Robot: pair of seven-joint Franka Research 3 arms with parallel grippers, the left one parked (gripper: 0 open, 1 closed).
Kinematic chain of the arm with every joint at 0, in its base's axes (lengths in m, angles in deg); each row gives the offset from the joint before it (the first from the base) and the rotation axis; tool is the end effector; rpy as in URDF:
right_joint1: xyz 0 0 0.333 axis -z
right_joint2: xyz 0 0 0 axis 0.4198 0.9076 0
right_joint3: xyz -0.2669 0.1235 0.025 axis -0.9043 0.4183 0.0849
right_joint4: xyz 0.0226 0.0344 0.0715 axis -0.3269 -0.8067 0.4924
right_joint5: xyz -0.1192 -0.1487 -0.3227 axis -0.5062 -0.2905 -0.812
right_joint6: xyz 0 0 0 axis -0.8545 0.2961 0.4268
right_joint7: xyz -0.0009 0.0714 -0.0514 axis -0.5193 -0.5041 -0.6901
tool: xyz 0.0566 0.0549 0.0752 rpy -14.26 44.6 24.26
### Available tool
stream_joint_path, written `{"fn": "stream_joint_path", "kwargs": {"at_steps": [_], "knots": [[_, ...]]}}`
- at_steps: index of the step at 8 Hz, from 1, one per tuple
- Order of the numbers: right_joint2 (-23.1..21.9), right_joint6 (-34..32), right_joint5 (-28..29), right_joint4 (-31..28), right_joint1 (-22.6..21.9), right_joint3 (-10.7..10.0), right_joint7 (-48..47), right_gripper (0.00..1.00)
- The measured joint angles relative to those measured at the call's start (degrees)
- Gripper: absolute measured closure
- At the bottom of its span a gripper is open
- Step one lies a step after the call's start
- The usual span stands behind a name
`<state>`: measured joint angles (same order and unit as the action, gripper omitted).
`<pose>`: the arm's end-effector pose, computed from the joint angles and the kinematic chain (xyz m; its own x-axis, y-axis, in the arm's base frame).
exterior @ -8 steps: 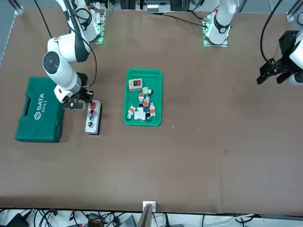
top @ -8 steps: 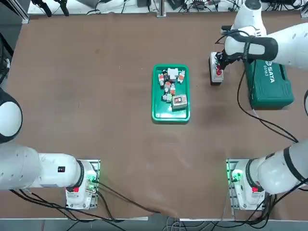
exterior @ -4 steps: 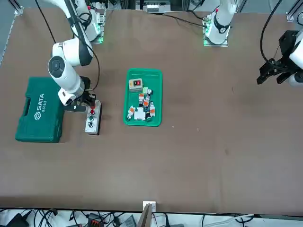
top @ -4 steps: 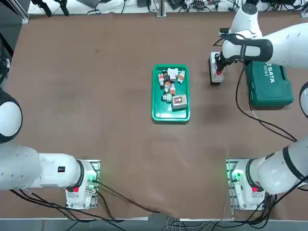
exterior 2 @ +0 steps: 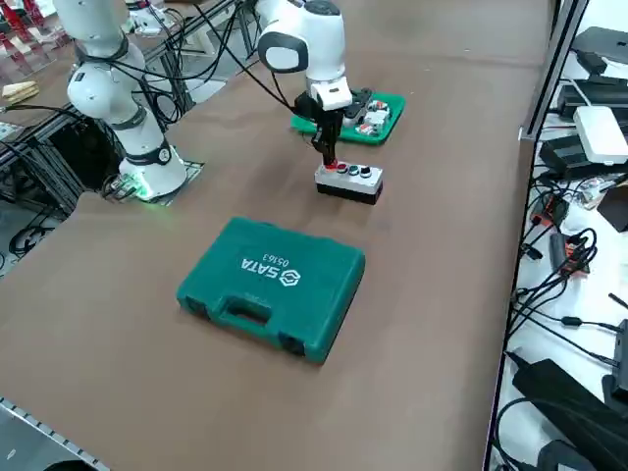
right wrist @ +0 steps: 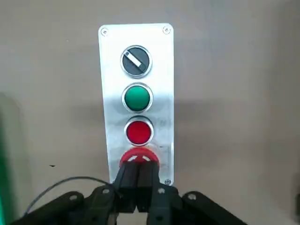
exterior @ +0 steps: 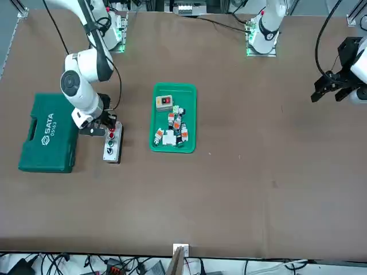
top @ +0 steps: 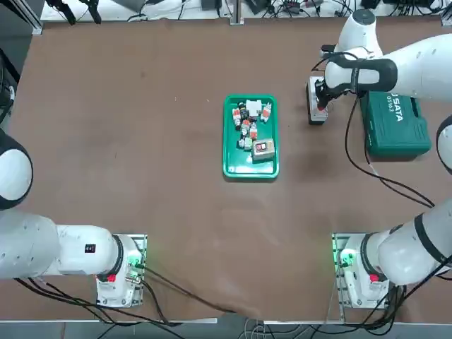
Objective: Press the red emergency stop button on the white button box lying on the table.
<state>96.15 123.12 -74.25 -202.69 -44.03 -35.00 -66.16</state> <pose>0.5078 0.1249 0.2726 0.9981 -0.0530 -0.0306 -0.0526 -0.9985 0.0130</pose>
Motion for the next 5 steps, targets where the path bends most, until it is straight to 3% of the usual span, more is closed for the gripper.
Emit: {"fn": "stream_joint_path", "kwargs": {"at_steps": [5], "knots": [[0.4, 2.4, 0.0, -0.6, 0.0, 0.0, -0.3, 0.99]]}}
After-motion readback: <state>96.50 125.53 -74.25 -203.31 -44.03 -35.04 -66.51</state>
